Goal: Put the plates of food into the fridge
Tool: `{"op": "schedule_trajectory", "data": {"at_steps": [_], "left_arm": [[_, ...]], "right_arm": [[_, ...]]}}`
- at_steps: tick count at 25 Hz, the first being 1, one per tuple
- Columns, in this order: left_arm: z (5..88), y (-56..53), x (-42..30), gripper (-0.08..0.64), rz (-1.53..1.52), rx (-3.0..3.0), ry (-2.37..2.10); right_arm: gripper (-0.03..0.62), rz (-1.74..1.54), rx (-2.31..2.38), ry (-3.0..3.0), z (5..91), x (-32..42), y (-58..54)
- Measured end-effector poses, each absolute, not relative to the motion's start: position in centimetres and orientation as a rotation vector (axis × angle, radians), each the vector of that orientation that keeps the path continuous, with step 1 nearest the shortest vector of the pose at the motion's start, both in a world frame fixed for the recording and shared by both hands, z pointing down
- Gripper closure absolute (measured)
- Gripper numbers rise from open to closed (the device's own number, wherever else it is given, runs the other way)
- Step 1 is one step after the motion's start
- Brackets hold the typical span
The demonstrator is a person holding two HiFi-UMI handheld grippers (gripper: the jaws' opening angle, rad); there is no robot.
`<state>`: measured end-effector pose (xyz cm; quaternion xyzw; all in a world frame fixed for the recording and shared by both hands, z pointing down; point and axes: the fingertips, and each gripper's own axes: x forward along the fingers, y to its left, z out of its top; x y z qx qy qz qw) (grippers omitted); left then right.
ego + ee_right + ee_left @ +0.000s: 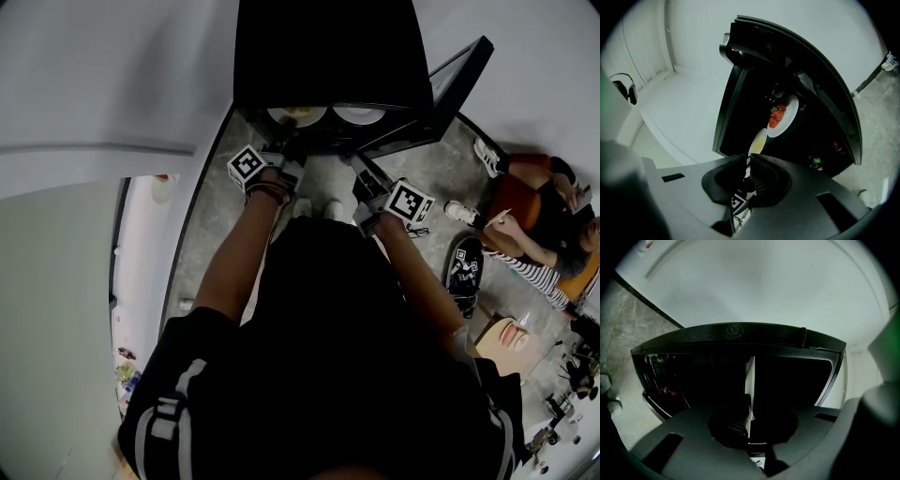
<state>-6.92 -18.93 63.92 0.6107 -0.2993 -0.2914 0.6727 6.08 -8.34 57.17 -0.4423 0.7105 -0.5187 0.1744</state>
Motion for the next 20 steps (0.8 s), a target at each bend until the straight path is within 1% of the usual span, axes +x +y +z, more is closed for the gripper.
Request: {"op": "schedule_trajectory", "data": {"at_steps": [20], "left_arm": [[64.3, -20.3, -5.8, 0.522, -0.68, 1.352, -0.678]], "right_arm": [[0.551, -1.452, -1.236, 2.043, 57.3, 6.5, -8.2]]}}
